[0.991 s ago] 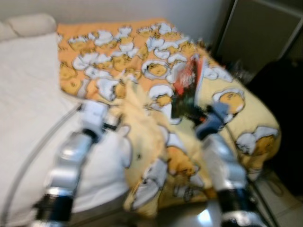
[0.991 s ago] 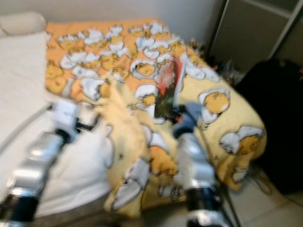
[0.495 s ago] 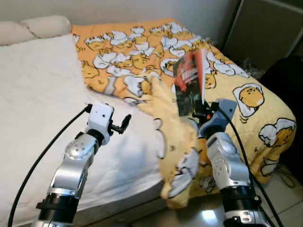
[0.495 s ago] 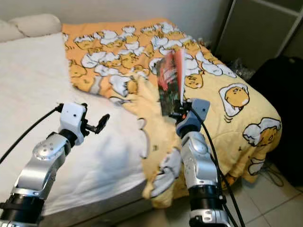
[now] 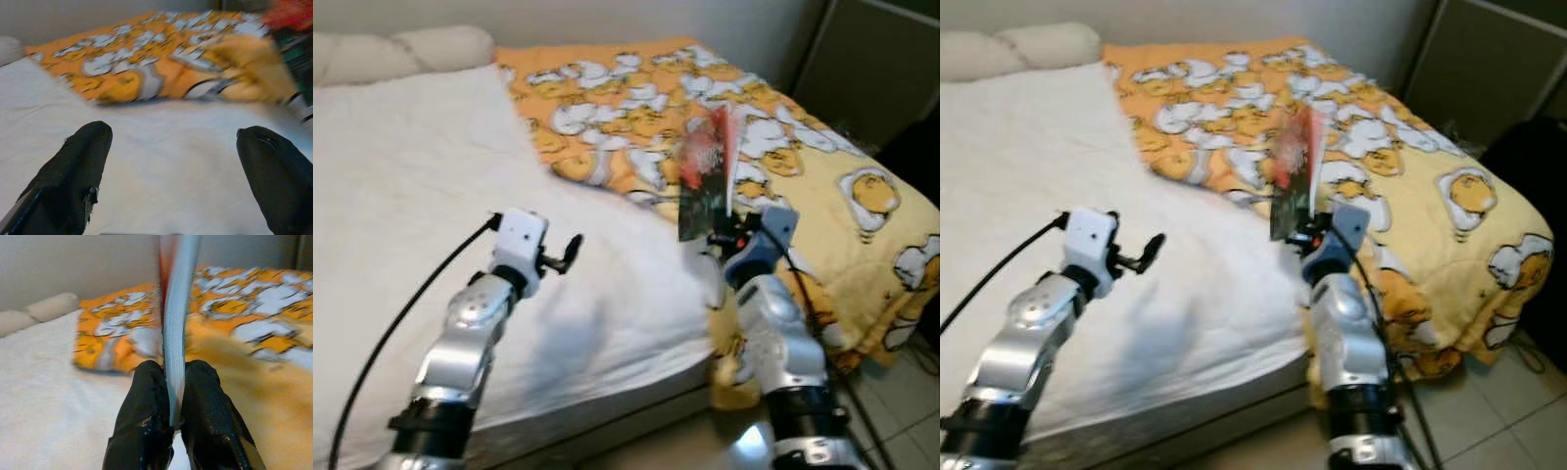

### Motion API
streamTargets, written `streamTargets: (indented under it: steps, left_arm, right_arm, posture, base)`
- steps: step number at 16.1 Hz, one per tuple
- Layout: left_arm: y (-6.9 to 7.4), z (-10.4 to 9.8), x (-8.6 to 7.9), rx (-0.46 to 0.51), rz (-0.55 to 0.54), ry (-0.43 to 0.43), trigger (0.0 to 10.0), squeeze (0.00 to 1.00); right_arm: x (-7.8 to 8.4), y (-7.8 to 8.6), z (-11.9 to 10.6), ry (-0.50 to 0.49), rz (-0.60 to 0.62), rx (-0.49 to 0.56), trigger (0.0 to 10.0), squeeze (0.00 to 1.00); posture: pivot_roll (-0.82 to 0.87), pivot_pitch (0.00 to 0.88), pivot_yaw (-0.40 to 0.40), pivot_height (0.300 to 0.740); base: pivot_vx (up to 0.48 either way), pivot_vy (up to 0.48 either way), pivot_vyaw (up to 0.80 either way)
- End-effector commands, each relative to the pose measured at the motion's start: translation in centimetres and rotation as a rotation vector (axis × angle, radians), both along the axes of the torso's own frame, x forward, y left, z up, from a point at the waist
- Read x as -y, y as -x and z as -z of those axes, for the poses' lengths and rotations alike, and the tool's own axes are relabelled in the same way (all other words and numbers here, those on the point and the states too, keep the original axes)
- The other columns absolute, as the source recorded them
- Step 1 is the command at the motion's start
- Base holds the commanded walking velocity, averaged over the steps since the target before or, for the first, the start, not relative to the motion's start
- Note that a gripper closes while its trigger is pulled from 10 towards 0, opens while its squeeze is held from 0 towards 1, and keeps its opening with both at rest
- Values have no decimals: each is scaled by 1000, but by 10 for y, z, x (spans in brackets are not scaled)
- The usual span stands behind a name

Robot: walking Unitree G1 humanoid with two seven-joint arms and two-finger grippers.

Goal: Clean up the room

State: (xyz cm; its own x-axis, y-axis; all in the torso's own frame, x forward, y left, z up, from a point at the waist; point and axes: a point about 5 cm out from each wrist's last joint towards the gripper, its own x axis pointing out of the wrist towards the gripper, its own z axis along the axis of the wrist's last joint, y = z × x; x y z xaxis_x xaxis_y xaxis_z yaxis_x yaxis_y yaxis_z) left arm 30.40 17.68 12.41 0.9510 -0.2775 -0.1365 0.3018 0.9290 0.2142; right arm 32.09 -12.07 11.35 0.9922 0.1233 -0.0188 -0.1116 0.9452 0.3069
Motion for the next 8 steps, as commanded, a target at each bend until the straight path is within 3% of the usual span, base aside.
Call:
streamTargets:
  steps: [1, 2, 8]
  left_arm:
    - [-2, -2, 4, 8, 7, 4, 10000, 149]
    - [-2, -3, 4, 9, 6, 3, 10000, 145]
    - [-2, -2, 3, 7, 8, 0, 10000, 149]
  right_arm:
    - [4, -3, -14, 13, 6, 62, 1843, 0]
    - [4, -3, -13, 17, 6, 57, 10000, 0]
    - [0, -3, -12, 32, -17, 52, 10000, 0]
  posture:
    - [116, 0, -29, 740]
    - [116, 0, -30, 740]
    - [116, 0, -30, 740]
  base:
    - [0, 398, 0]
    - [0, 401, 0]
    - [0, 403, 0]
